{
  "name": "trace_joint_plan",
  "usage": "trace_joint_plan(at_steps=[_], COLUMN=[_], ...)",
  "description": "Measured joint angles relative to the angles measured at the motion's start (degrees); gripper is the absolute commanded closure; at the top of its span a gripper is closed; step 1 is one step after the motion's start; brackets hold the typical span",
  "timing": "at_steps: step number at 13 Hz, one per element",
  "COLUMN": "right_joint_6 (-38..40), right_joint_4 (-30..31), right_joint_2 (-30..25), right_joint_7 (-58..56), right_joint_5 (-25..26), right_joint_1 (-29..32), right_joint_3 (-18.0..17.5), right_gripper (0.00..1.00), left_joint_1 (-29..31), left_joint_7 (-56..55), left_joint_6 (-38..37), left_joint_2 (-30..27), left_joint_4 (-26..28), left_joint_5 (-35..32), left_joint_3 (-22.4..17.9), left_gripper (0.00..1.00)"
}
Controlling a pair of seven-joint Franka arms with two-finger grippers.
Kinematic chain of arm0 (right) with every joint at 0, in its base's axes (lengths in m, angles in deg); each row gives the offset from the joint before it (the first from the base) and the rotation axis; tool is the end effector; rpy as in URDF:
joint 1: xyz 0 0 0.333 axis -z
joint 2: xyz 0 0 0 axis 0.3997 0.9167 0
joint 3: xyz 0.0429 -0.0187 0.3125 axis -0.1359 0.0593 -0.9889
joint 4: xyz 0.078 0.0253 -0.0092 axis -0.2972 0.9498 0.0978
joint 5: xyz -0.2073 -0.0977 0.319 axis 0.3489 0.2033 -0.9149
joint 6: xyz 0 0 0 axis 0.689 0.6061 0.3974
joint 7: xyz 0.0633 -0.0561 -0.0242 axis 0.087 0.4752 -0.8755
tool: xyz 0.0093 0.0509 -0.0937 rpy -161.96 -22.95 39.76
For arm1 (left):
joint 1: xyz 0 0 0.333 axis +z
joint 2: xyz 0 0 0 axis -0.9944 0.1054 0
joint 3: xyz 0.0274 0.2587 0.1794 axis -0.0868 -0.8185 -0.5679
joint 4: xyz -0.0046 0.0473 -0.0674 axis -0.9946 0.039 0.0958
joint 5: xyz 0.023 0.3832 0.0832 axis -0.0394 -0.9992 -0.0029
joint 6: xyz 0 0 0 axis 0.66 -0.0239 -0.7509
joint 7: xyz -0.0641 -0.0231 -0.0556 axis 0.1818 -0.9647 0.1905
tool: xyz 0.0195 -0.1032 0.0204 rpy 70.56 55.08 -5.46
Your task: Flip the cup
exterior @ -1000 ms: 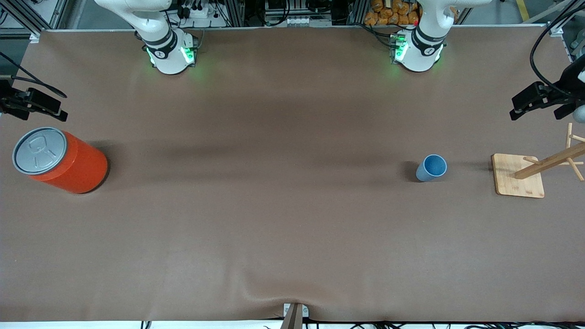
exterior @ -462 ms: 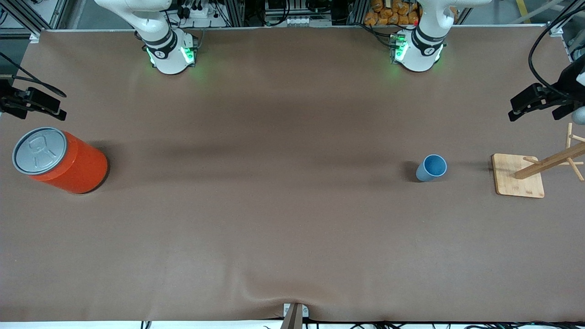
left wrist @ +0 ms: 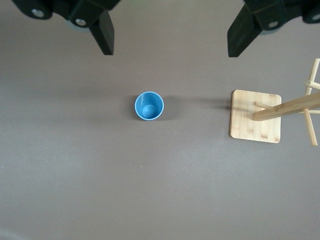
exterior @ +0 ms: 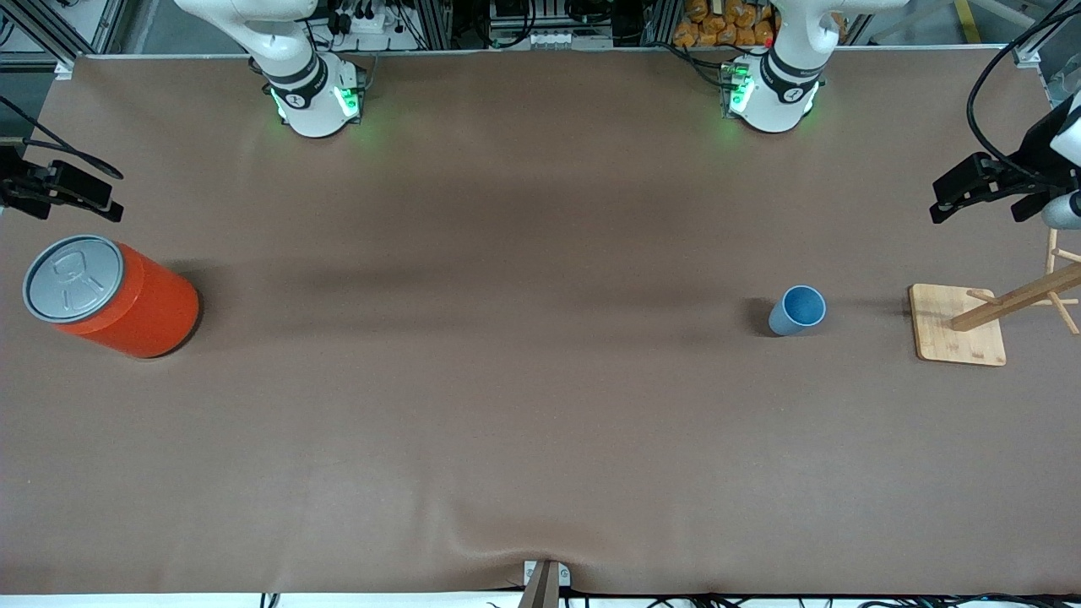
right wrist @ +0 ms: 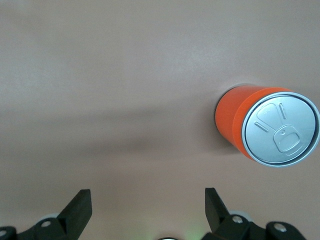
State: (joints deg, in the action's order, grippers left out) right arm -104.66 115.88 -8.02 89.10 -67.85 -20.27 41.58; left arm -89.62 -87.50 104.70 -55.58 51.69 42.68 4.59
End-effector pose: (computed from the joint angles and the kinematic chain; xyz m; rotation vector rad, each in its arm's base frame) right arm 0.5435 -0.0302 0.6394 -3.1005 0.1096 0.1068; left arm 0.5490 -0.0334 0.6529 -3.1348 -0.0189 -0.0436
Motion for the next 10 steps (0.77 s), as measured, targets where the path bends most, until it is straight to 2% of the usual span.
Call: trace_joint_plan(at_steps=[10], right_joint_6=[0.0], right_joint_4=[0.0], right_joint_2=[0.0], right_joint_7=[0.0], right_joint_5=[0.0], right_joint_1=[0.0], right_joint_3=[0.0], right_gripper=[0.0], left_joint_1=[0.0], left_joint_7=[0.0], left_joint_6=[-0.6], left_joint_2=[0.0], left_joint_4=[-0.1], left_joint_5=[0.0], left_joint_3=[0.0], left_gripper=[0.0])
